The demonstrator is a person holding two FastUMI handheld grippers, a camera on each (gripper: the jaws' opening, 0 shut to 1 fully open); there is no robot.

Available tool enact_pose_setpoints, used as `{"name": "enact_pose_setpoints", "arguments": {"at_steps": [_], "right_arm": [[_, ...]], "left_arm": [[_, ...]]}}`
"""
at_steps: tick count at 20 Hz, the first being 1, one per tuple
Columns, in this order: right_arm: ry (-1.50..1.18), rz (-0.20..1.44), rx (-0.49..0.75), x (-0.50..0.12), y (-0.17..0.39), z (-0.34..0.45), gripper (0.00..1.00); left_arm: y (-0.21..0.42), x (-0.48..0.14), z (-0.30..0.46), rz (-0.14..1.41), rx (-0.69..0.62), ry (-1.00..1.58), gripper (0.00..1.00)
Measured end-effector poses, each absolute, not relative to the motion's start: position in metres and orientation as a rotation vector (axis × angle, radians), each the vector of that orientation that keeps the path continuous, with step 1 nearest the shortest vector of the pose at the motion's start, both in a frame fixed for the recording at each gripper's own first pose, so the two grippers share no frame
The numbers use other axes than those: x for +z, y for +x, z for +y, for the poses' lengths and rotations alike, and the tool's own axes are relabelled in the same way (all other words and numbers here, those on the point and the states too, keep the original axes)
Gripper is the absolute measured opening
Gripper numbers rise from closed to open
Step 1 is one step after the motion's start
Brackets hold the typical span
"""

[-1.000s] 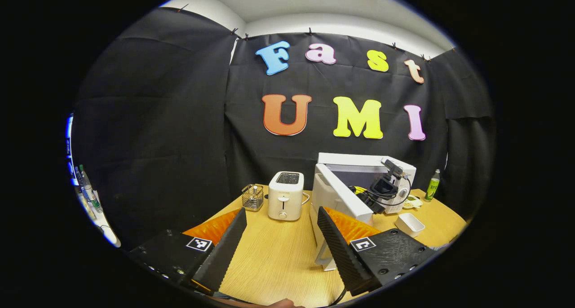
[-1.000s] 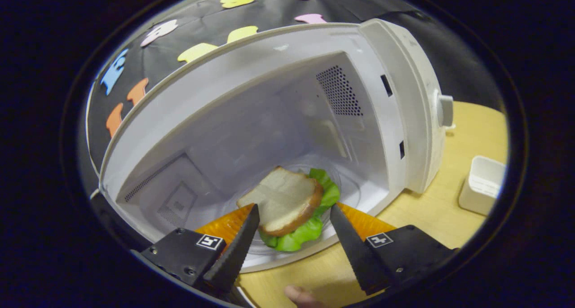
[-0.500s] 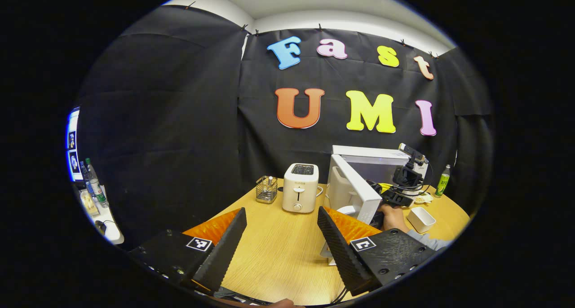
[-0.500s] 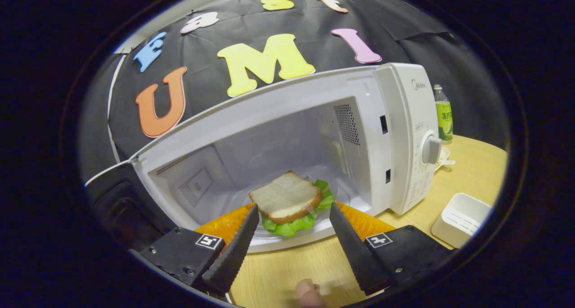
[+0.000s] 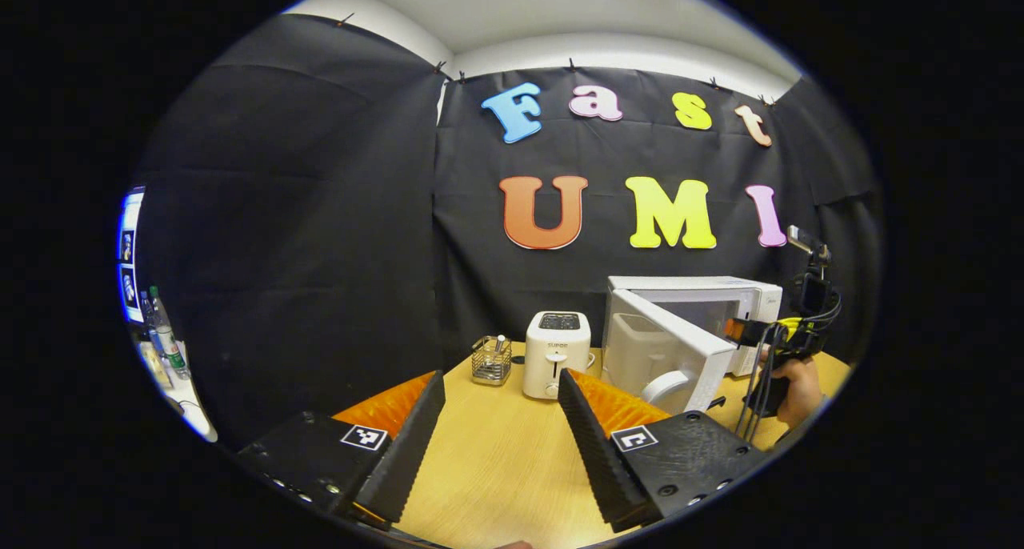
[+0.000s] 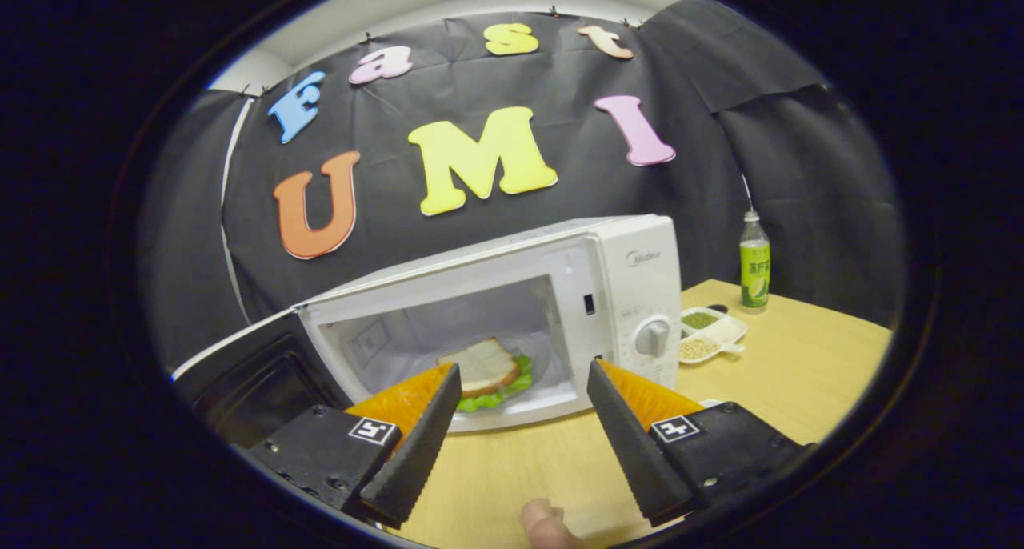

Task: Open the microwave oven with the left hand, put the food in, and close the microwave oven.

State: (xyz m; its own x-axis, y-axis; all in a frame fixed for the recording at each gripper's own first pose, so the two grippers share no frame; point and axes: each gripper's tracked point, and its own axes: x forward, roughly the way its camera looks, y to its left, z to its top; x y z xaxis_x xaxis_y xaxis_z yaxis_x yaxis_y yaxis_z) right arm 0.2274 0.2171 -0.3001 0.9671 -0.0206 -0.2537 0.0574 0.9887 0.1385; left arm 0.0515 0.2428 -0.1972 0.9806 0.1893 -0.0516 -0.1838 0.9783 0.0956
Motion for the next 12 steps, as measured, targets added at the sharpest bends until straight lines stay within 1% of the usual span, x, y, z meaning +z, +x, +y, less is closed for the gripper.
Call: {"name": "enact_pose_setpoints", "arguments": {"at_steps": [1, 2, 3, 4, 5, 6, 7, 8, 9, 10, 11, 12], "right_arm": [[0.139, 0.247, -0.041, -0.293, 0.220, 0.208, 1.00], [0.133, 0.238, -0.041, -0.284, 0.212, 0.197, 0.91], [0.131, 0.228, -0.032, -0.273, 0.201, 0.189, 1.00], [0.128, 0.218, -0.017, -0.261, 0.190, 0.181, 0.91], [0.133, 0.203, -0.005, -0.248, 0.177, 0.171, 0.91], [0.137, 0.194, 0.011, -0.234, 0.165, 0.164, 1.00], [0.139, 0.183, 0.021, -0.220, 0.151, 0.155, 0.91], [0.135, 0.174, 0.034, -0.205, 0.137, 0.148, 0.91], [0.129, 0.166, 0.043, -0.190, 0.125, 0.139, 0.91], [0.123, 0.154, 0.043, -0.176, 0.111, 0.130, 0.91], [0.118, 0.134, 0.040, -0.160, 0.101, 0.121, 1.00], [0.107, 0.110, 0.042, -0.142, 0.091, 0.112, 1.00]], "left_arm": [[0.053, -0.196, 0.241, 0.050, 0.169, 0.095, 0.82], [0.053, -0.195, 0.239, 0.045, 0.153, 0.091, 0.73], [0.054, -0.193, 0.239, 0.030, 0.141, 0.085, 0.61], [0.054, -0.191, 0.236, 0.021, 0.127, 0.078, 0.70], [0.055, -0.192, 0.232, 0.015, 0.112, 0.076, 0.69], [0.053, -0.189, 0.234, 0.003, 0.120, 0.081, 0.55], [0.055, -0.191, 0.240, 0.003, 0.140, 0.082, 0.38], [0.057, -0.193, 0.247, 0.006, 0.162, 0.082, 0.20], [0.059, -0.195, 0.255, 0.009, 0.191, 0.081, 0.00], [0.061, -0.201, 0.253, 0.024, 0.185, 0.067, 0.02], [0.066, -0.205, 0.253, 0.042, 0.172, 0.048, 0.04], [0.069, -0.211, 0.248, 0.060, 0.149, 0.025, 0.00]]}}
